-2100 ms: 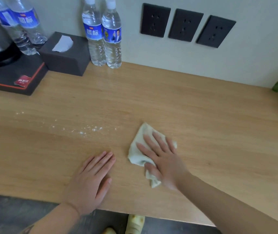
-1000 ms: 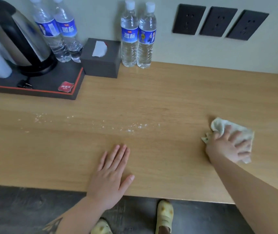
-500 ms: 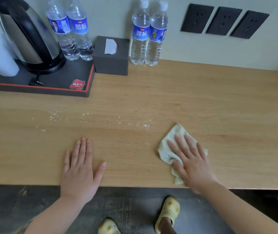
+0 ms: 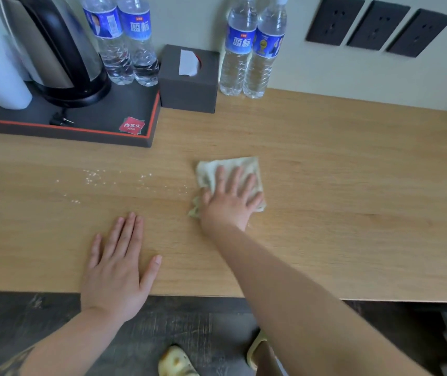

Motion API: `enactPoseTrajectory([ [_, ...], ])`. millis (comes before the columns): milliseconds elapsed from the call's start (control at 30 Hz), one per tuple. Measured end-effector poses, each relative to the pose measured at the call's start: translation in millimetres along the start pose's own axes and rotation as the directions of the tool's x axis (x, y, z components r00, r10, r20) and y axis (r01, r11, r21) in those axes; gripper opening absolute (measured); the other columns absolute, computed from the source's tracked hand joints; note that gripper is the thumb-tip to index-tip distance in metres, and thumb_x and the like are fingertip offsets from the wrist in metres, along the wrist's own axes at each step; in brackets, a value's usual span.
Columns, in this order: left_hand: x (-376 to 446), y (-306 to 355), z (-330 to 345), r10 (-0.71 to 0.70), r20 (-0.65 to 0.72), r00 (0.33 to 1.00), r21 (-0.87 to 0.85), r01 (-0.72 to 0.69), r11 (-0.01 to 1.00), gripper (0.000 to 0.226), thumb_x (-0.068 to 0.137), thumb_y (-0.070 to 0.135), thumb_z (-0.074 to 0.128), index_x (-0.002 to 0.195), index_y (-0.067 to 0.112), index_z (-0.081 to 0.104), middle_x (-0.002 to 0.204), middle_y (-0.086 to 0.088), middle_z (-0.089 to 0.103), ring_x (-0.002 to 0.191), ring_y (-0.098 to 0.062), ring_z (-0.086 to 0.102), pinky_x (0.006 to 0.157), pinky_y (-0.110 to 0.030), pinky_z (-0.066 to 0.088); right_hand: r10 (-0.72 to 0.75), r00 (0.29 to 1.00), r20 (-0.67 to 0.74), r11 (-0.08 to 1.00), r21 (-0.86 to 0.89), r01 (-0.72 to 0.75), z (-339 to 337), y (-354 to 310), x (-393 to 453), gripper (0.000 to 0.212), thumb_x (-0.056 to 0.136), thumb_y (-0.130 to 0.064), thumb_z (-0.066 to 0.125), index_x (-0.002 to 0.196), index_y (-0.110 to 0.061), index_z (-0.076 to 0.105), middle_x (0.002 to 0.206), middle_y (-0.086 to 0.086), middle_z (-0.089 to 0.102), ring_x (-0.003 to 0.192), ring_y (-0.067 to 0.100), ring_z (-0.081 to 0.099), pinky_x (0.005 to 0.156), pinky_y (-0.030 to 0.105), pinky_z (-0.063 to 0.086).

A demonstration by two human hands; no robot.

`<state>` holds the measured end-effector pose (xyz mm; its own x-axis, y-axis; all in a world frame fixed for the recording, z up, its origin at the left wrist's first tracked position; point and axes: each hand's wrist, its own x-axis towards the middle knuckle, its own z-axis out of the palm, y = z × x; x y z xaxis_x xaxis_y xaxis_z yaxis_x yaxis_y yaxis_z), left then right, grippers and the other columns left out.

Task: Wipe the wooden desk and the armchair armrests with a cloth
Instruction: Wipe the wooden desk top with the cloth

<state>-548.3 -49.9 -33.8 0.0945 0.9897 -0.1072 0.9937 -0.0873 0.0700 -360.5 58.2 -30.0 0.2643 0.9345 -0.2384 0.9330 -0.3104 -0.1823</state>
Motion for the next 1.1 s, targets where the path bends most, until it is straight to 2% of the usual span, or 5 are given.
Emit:
enactPoseTrajectory([
  [200, -1, 1, -4, -0.004, 0.013, 1.0, -0.007, 0.004, 1.0, 0.075, 0.091, 0.06, 0.008, 0.151, 0.015, 0.003, 0.16, 0.0, 0.006, 0.148, -0.016, 0.003, 0.119, -0.047, 0.013, -0.502, 0.861, 0.081, 0.846, -0.162, 0.508, -9, 132, -74, 0.057, 0.094, -0.056, 0.006, 0.146, -0.05, -0.016, 0.158, -0.011, -0.019, 0.142, 0.02, -0.029, 0.116, 0.047, -0.015],
  [500, 0, 0, -1, 0.004, 0.001, 1.0, 0.026, -0.004, 1.0, 0.076, 0.092, 0.06, 0.01, 0.151, 0.012, 0.011, 0.159, -0.003, 0.012, 0.147, -0.018, 0.009, 0.118, -0.048, 0.015, 0.794, 0.607, -0.04, 0.598, 0.231, -0.767, -47, 151, 14, 0.059, 0.099, -0.046, 0.016, 0.154, -0.03, 0.001, 0.161, 0.01, -0.009, 0.145, 0.041, -0.01, 0.112, 0.065, -0.002],
  [667, 0, 0, 2, 0.008, -0.008, 1.0, 0.028, -0.007, 1.0, 0.076, 0.092, 0.058, 0.014, 0.151, 0.011, 0.013, 0.159, -0.003, 0.014, 0.147, -0.018, 0.011, 0.117, -0.048, 0.015, 0.041, 0.997, -0.072, 0.998, 0.044, -0.037, 3, 21, -17, 0.062, 0.096, -0.051, 0.006, 0.151, -0.03, -0.015, 0.157, 0.007, -0.022, 0.142, 0.04, -0.023, 0.112, 0.064, -0.011],
  [833, 0, 2, -1, -0.017, -0.007, 1.0, 0.005, 0.017, 1.0, 0.075, 0.091, 0.058, 0.013, 0.151, 0.013, 0.012, 0.159, -0.001, 0.014, 0.147, -0.016, 0.011, 0.118, -0.047, 0.015, -0.59, 0.807, 0.025, 0.798, -0.132, 0.588, 9, 88, -106, 0.058, 0.099, -0.053, 0.017, 0.153, -0.034, 0.006, 0.162, 0.0, 0.003, 0.147, 0.034, -0.005, 0.114, 0.057, 0.0],
  [1100, -2, 5, -11, -0.044, 0.021, 0.999, 0.019, 0.043, 0.999, 0.076, 0.09, 0.061, 0.008, 0.151, 0.014, 0.01, 0.159, 0.0, 0.011, 0.147, -0.016, 0.009, 0.118, -0.042, 0.01, -0.011, 0.997, -0.077, 0.999, -0.043, 0.008, -54, 268, -43, 0.061, 0.089, -0.058, 0.006, 0.149, -0.046, 0.004, 0.161, -0.011, -0.004, 0.147, 0.015, -0.013, 0.119, 0.044, -0.002],
])
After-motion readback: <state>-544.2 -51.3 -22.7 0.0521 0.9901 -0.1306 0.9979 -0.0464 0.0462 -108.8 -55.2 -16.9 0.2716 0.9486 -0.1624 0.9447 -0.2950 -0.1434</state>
